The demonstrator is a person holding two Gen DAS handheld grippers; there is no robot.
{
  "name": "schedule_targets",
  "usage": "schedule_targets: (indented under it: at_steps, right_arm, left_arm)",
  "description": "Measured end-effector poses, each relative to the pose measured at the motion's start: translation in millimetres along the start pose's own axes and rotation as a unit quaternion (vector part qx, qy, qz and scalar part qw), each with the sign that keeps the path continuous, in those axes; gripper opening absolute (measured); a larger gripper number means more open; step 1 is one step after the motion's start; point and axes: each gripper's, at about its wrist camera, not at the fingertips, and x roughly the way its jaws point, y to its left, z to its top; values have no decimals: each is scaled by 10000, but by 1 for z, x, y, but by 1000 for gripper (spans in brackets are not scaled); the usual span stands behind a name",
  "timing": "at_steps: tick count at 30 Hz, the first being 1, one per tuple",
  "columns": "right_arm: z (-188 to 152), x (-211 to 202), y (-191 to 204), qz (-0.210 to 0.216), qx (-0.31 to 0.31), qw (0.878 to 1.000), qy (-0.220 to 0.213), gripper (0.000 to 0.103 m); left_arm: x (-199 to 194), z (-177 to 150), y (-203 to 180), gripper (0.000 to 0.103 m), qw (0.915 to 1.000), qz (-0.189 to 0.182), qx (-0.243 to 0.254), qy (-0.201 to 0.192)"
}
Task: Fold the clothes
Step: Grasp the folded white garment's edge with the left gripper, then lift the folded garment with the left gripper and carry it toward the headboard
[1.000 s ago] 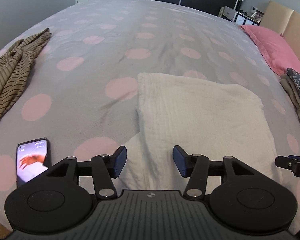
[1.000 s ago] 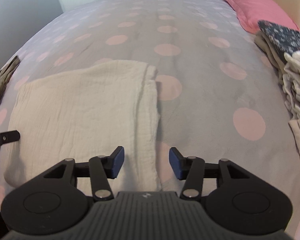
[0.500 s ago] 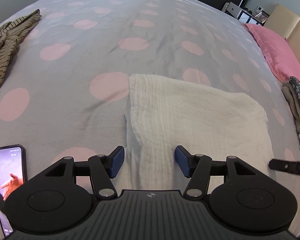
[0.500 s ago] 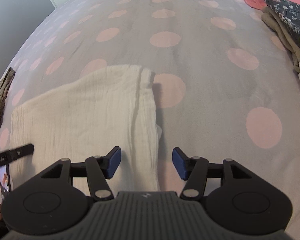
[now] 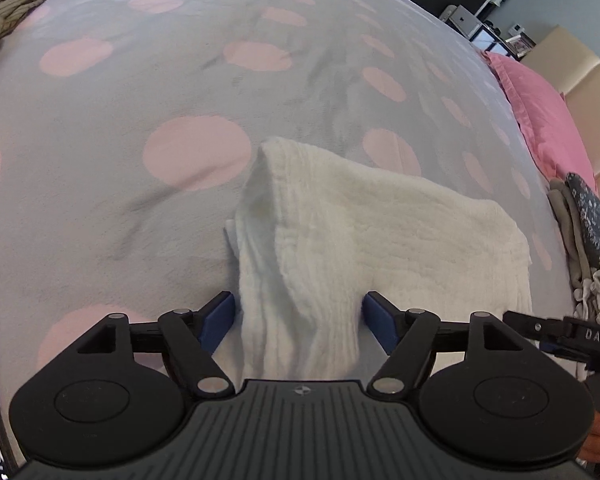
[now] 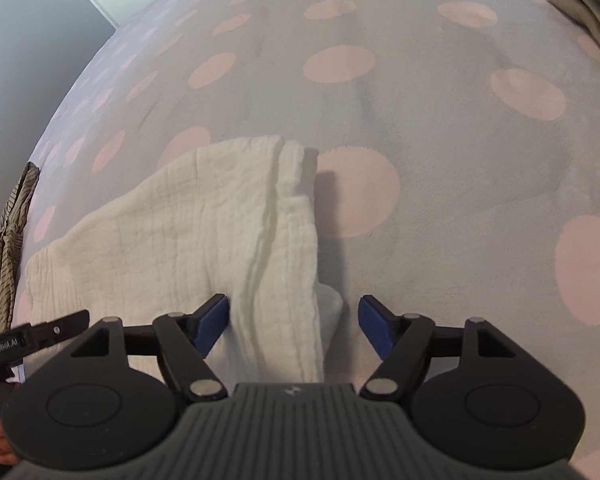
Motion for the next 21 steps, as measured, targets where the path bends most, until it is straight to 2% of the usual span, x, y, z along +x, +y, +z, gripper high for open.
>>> schedule_targets:
  at_steps: [5,9,13,15,17,21]
  right_arm:
    - [4,13,17,92,-304,9995,-92,75]
    - [5,21,35,88,-626,9980,-77,62]
    - [4,24,42,183,-730,9972,-47,49]
    - [2,23,45,233,-767,9968,-63,38]
    - [0,20,48,199,-835,9963,-104,33]
    - [-1,12,54,109,-943,9952,-228,30]
  left_arm:
    - [7,1,-9,67,9998,20,194,-70]
    - [11,-3,-24,62,9977,202,631,-138]
    - [11,-9,-33,52,9954,315,884,-191]
    - [9,-11,-35,44,9947,337,945,-239]
    - [6,-14,-40,31,9935,363,1032,-318]
    - [-5,-19,-47,25,9906,403,1177,-563]
